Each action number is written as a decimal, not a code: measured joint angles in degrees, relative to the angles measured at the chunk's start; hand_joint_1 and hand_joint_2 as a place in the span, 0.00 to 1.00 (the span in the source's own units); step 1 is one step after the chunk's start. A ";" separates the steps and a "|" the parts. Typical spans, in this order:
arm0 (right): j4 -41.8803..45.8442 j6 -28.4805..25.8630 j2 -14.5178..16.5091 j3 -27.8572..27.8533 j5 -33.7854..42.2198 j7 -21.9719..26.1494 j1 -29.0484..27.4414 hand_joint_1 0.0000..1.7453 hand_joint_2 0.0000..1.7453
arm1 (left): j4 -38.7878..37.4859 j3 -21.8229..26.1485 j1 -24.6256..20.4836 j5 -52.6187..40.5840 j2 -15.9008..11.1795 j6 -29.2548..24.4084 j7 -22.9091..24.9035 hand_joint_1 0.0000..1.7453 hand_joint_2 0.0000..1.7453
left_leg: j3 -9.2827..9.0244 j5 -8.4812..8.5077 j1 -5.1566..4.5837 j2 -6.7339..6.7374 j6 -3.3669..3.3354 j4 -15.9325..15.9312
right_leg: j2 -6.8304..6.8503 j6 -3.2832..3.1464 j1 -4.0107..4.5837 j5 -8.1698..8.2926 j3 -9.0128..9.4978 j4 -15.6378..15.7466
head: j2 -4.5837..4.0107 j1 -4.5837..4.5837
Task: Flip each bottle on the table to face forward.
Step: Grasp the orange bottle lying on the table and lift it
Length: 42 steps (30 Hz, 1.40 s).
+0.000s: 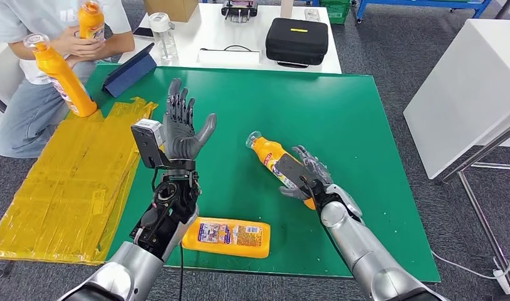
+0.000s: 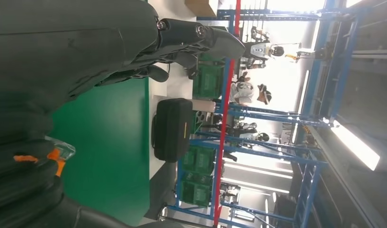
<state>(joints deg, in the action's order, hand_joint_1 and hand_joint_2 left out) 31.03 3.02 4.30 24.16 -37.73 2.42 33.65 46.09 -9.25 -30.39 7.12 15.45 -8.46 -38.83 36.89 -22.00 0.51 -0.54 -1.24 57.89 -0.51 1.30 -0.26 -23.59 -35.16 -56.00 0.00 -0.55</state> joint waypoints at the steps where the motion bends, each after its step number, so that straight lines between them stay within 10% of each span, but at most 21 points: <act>1: -0.15 0.00 -0.04 0.08 -0.01 -0.05 0.08 0.00 1.00 | -0.01 0.00 -0.06 0.01 0.00 0.00 0.00 0.00 1.00 | -0.02 0.00 0.00 0.00 0.00 0.00 | 0.00 0.00 0.00 0.00 0.03 0.00 | 0.00 0.00; 9: -0.71 0.00 -0.29 0.75 -0.03 -0.19 0.35 0.00 1.00 | -0.01 0.00 -0.25 0.01 0.05 0.00 -0.01 0.00 1.00 | -0.18 0.00 0.00 -0.01 0.00 0.00 | 0.00 0.00 0.00 0.00 0.18 0.00 | 0.00 -0.01; 10: -0.75 0.00 -0.31 0.83 -0.04 -0.19 0.36 0.09 1.00 | -0.01 0.00 -0.26 0.01 0.07 0.00 -0.01 0.00 1.00 | -0.19 0.00 0.00 -0.01 0.00 0.00 | 0.00 0.00 0.00 0.00 0.19 0.00 | -0.01 0.00; 14: -0.96 -0.02 -0.43 1.12 -0.93 -1.21 0.45 0.99 1.00 | -0.01 0.00 -0.33 0.00 0.10 0.08 0.01 0.00 1.00 | -0.25 0.00 0.00 0.00 0.00 0.00 | 0.00 0.00 0.00 0.00 0.24 0.01 | -0.01 -0.01; 42: -1.78 0.82 -0.69 1.30 -2.02 -0.26 2.32 1.00 1.00 | 0.05 0.24 -0.24 -0.58 0.09 1.38 0.09 0.00 1.00 | -0.26 0.00 0.00 -0.02 -0.01 -0.01 | 0.01 0.01 0.01 0.02 0.31 -0.01 | -0.01 -0.01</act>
<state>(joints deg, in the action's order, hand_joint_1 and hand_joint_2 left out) 29.25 3.84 3.61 25.46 -39.75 2.15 35.97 46.13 -9.01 -30.62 6.54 15.54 -7.08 -38.74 36.63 -21.99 0.50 -0.56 -1.24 57.89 -0.50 1.31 -0.25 -23.57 -34.85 -56.01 -0.01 -0.56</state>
